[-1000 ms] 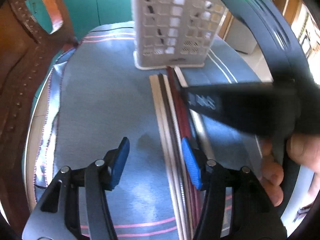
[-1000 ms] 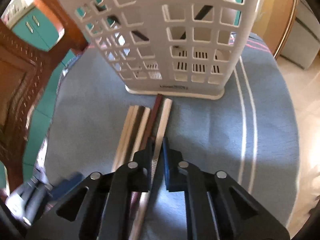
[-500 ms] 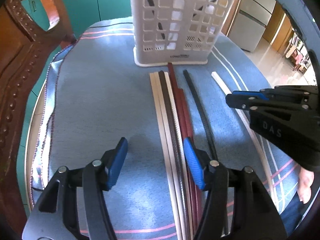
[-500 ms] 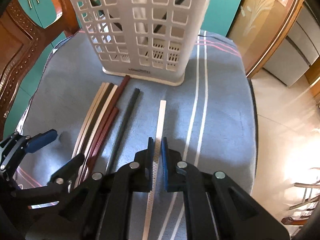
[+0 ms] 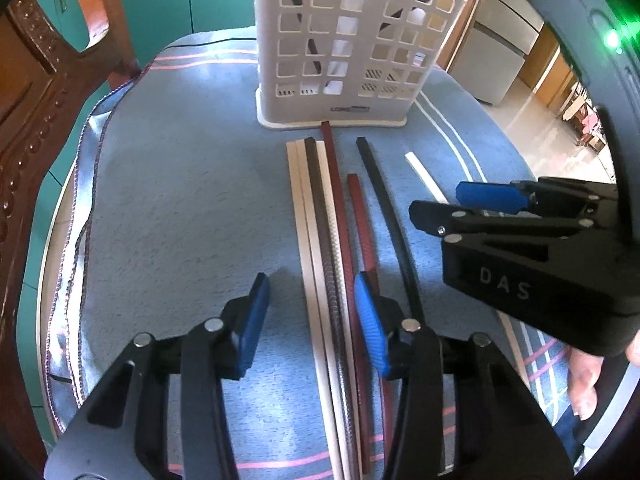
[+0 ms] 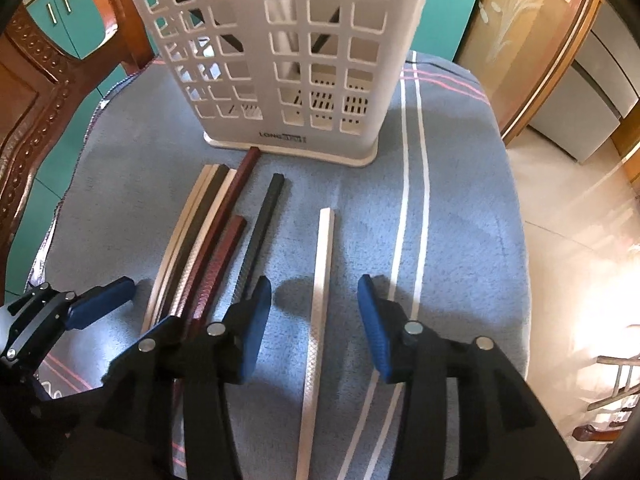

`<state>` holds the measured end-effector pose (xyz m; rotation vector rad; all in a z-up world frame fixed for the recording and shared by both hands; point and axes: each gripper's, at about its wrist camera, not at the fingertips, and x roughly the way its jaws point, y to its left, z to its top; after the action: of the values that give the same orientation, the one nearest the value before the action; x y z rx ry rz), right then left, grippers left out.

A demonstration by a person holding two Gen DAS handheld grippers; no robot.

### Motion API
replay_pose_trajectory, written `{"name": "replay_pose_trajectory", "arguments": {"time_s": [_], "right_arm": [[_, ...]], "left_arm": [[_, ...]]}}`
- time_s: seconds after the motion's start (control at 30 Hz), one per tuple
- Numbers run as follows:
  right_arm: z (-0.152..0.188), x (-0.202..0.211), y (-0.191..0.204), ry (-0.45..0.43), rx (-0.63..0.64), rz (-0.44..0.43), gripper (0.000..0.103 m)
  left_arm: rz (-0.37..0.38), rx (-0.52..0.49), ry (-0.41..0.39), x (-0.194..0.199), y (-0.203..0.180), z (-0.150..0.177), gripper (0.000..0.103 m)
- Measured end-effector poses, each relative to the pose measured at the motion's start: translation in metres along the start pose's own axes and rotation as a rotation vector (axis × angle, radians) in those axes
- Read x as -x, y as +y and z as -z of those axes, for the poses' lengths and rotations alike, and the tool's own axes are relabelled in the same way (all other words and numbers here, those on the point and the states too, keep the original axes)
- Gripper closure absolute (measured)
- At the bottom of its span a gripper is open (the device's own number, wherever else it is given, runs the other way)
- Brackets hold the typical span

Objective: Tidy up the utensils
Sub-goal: 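Grasp a light-coloured chopstick with the right tool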

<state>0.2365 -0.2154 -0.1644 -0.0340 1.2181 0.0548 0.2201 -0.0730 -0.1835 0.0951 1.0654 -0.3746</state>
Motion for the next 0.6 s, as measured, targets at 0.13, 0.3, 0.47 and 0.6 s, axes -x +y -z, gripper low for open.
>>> {"name": "replay_pose_trajectory", "arguments": {"time_s": [0.13, 0.3, 0.47, 0.6], "right_arm": [[0.0, -0.0098, -0.0009, 0.008, -0.007, 0.0, 0.058], [0.0001, -0.0117, 0.0033, -0.002, 0.001, 0.002, 0.06], [0.0026, -0.0084, 0.0072, -0.003, 0.014, -0.035, 0.092], [0.004, -0.0047, 0.0081, -0.002, 0.019, -0.05, 0.095]], "left_arm": [[-0.045, -0.037, 0.008, -0.0032, -0.0046, 0.0004, 0.043], [-0.05, -0.064, 0.008, -0.0067, -0.0069, 0.0009, 0.051], [-0.016, -0.063, 0.006, -0.0044, -0.0062, 0.0004, 0.076], [-0.005, -0.043, 0.003, -0.0014, -0.0026, 0.0005, 0.079]]}}
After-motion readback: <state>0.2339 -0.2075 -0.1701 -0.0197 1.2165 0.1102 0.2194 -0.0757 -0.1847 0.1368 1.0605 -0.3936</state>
